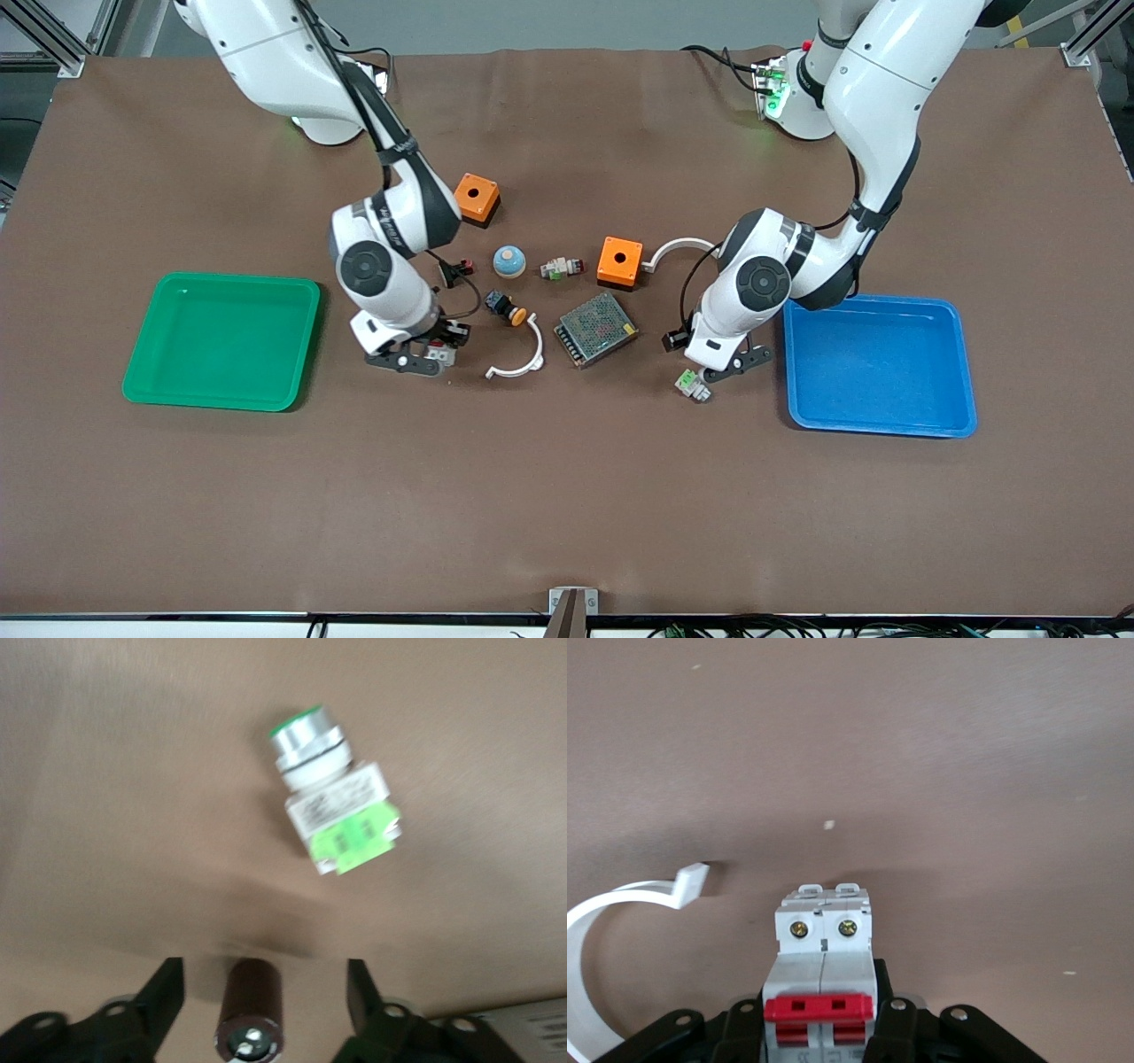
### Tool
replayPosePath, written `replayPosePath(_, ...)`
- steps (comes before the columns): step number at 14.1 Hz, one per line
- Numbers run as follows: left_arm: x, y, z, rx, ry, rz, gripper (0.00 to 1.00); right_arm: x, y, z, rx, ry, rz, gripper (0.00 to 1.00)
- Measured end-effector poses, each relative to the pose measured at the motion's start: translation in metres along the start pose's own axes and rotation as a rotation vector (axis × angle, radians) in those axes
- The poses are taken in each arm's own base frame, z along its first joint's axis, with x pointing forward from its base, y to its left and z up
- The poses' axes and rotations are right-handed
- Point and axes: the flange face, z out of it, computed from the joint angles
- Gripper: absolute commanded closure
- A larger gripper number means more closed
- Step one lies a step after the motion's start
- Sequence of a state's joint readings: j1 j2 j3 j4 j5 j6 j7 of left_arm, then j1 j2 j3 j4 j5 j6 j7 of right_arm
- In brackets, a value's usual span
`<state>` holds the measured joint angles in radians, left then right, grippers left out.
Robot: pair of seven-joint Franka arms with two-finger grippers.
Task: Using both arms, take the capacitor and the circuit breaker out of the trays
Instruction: 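Move the breaker with the right gripper while the left gripper moves the capacitor, then release the breaker with the right gripper while the left gripper releases the capacitor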
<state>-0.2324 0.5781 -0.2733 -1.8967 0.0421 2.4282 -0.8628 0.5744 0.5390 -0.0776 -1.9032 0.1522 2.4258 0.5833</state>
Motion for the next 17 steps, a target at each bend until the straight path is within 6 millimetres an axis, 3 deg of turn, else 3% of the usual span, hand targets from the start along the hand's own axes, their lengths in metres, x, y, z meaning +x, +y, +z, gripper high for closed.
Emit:
replayPosePath(3, 0.017, 0.011, -0.036, -0.048, 0.056, -0.006, 0.00, -0.001, -0.017, 0.013, -0.005, 0.001, 0.016, 1.00)
replayPosePath(4, 0.025, 0.011, -0.051, -0.058, 0.077, -0.013, 0.00, -0.001, -0.019, 0.016, -0.007, -0.001, 0.023, 0.95)
replayPosePath(5, 0.036, 0.006, -0.069, -0.061, 0.101, -0.023, 0.00, 0.000, -0.021, 0.019, -0.009, -0.001, 0.029, 0.60)
replayPosePath(6, 0.047, -0.001, -0.086, -0.053, 0.116, -0.032, 0.00, 0.001, -0.021, 0.018, -0.009, 0.000, 0.033, 0.01)
replayPosePath(9, 0.073, -0.023, -0.143, -0.004, 0.145, -0.049, 0.00, 0.008, -0.019, 0.013, -0.006, 0.011, 0.043, 0.00)
replayPosePath(11, 0.089, -0.031, -0.182, 0.044, 0.189, -0.035, 0.00, 0.018, -0.022, -0.001, 0.000, 0.018, 0.050, 0.00)
replayPosePath(14, 0.113, -0.049, -0.251, 0.086, 0.223, 0.008, 0.00, 0.047, -0.024, -0.047, -0.011, -0.013, 0.074, 0.00)
replayPosePath(17, 0.119, -0.067, -0.311, 0.088, 0.253, 0.042, 0.00, 0.085, 0.005, -0.100, -0.011, -0.036, 0.050, 0.00)
